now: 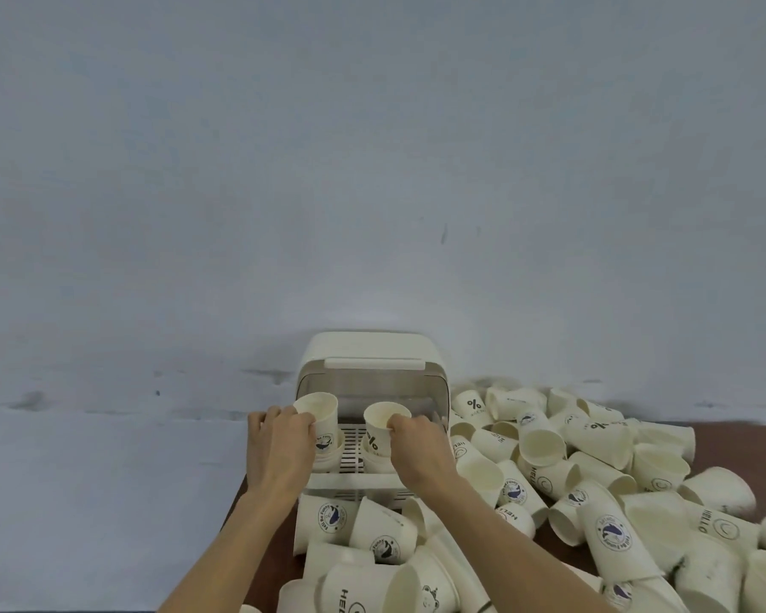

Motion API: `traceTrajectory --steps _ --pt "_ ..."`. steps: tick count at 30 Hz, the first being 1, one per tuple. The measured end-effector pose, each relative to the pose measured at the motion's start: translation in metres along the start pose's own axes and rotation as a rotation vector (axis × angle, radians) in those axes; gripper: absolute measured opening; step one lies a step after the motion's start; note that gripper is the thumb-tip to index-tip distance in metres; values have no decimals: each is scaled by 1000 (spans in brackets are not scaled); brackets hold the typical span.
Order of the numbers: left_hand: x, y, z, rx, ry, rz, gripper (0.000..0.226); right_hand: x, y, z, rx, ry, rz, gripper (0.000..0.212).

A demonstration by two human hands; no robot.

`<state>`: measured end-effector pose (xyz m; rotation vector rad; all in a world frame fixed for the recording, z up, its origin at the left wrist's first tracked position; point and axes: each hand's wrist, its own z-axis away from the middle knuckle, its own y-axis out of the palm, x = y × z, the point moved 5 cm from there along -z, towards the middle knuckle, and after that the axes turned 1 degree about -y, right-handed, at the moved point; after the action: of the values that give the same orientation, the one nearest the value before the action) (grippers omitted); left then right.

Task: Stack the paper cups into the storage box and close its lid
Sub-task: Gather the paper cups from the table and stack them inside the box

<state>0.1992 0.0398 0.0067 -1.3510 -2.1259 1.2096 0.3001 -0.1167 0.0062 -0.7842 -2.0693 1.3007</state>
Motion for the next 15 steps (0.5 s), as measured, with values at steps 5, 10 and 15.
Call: traceTrajectory --steps 5,10,15 --pt "2 18 9 81 29 -11 26 -1 13 4 90 3 10 29" --pt "-1 32 20 202 60 -55 27 5 21 10 157 -12 33 23" --pt "-6 38 29 320 77 -88 32 8 33 22 167 -63 55 25"
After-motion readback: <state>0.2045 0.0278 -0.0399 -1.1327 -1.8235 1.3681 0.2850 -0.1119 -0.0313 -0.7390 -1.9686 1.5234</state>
